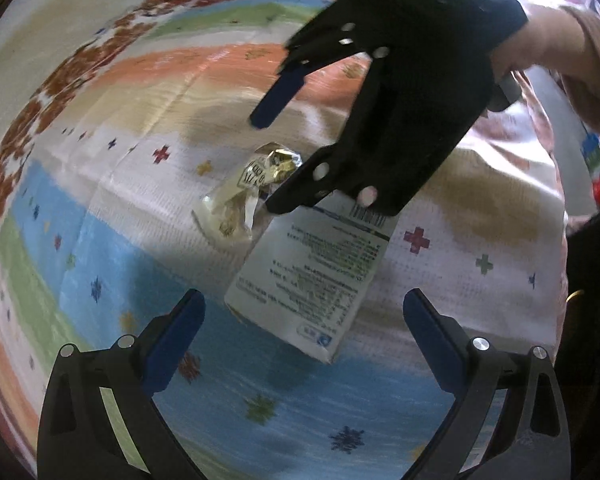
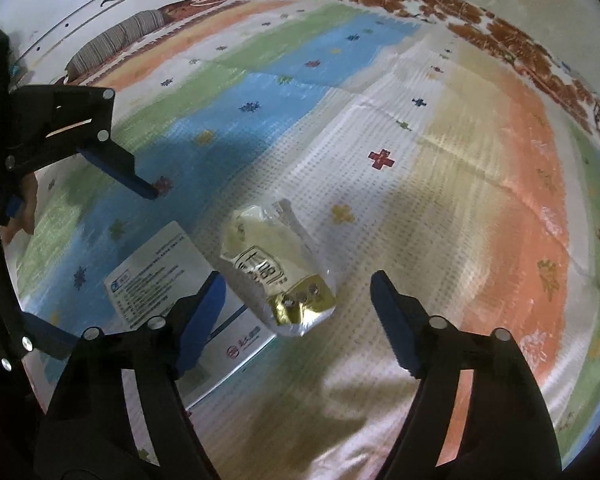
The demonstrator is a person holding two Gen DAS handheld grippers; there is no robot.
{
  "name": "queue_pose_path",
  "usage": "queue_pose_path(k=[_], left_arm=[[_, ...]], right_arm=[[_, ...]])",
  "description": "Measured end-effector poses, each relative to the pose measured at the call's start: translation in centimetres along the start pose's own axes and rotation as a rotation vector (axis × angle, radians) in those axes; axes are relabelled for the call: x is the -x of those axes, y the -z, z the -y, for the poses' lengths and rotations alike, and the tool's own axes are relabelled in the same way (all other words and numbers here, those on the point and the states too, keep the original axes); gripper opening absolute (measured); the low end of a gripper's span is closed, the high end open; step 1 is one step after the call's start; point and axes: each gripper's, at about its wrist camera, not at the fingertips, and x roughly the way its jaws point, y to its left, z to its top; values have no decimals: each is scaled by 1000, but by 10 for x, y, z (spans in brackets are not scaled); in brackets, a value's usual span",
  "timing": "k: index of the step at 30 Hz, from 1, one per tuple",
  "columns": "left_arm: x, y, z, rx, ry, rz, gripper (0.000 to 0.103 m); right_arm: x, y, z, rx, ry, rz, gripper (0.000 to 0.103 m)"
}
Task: Collect trash
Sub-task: 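Close the left tool on the white-and-green box while the right tool grips the gold wrapper, then lift the box and wrapper with both tools and carry them over the bin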
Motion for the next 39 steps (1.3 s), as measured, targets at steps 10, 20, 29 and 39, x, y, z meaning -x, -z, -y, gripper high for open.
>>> queue_pose_path(k=[10, 20, 29, 39], left_arm=[[-32, -11, 3, -77, 80, -73, 82], [-10, 17, -2, 171, 107, -33, 77], [30, 71, 27, 445, -60, -12, 75], [79, 109, 69, 776, -165, 13, 73]], right_arm=[[-11, 1, 12, -33, -10, -1, 30], [-1, 16, 13, -85, 17, 52, 14], [35, 38, -7, -147, 35, 97, 12], [95, 67, -51, -206, 77, 117, 11]])
